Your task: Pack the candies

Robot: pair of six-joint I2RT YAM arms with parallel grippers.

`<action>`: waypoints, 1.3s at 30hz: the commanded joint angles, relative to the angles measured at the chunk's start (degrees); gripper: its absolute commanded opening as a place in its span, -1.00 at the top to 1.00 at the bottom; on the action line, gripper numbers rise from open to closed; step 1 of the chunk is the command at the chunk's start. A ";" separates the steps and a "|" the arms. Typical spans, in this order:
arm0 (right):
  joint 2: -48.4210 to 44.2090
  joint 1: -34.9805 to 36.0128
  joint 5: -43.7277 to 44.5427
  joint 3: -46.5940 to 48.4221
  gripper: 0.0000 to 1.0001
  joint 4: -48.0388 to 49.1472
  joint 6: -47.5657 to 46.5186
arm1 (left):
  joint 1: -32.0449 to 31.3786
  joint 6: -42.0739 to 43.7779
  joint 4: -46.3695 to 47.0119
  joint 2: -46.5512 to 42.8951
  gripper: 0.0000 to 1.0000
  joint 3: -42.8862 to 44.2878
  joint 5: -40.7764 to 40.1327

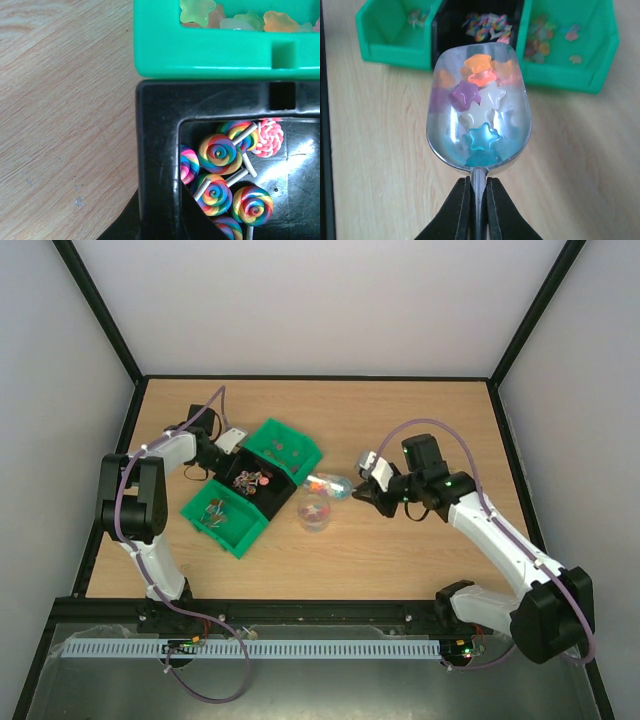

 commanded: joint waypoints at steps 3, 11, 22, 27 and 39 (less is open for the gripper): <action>2.11 0.01 -0.49 3.40 0.97 -17.24 -8.06 | 0.54 -2.07 -1.13 1.06 0.95 0.74 0.32; 7.65 1.81 5.17 8.43 0.97 -23.71 -8.34 | 0.54 -2.82 -0.52 0.66 0.95 0.39 -0.17; 13.72 7.94 12.71 14.38 0.97 -29.11 -5.89 | 0.54 -2.91 0.17 0.41 0.95 -0.06 -0.67; 14.69 8.11 15.12 15.53 0.97 -29.83 -4.83 | 0.54 -2.56 0.49 0.04 0.95 -0.63 -0.65; 17.39 9.74 18.85 21.45 0.97 -34.42 -4.24 | 0.54 -2.97 0.96 -0.02 0.96 -0.94 -0.64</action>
